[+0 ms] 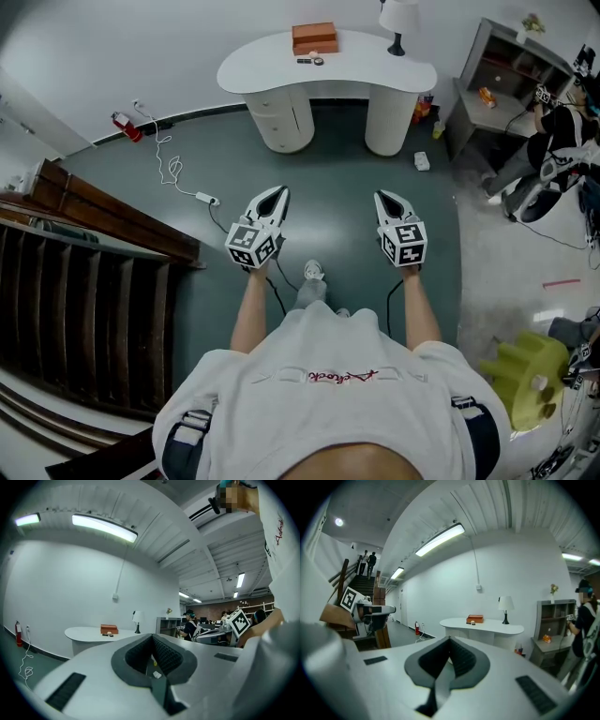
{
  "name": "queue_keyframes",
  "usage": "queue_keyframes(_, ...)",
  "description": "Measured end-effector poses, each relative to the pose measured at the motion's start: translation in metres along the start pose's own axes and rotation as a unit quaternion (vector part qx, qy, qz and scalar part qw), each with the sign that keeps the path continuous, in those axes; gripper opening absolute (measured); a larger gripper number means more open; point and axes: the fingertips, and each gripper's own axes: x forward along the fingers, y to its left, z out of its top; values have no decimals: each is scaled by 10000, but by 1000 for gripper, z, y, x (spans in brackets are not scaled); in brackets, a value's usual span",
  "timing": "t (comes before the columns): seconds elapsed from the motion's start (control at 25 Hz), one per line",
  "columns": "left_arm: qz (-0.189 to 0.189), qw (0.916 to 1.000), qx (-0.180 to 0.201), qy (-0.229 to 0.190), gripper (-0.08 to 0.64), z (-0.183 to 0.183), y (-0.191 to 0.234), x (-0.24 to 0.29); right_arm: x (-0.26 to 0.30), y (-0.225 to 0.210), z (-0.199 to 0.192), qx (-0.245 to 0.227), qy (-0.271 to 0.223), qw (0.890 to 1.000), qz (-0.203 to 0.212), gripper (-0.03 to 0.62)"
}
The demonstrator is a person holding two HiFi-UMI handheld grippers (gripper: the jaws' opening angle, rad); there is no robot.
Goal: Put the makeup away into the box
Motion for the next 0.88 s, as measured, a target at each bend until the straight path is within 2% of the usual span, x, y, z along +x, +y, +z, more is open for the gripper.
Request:
queue_keyframes(0.4,-99,9997,-190,-72,9,-12,51,61,71,-28,6,-92,119,9999,-75,20)
queue_keyframes(0.88,-179,9993,-203,-272,9,24,173,148,212,-55,67,-258,56,9995,-161,20)
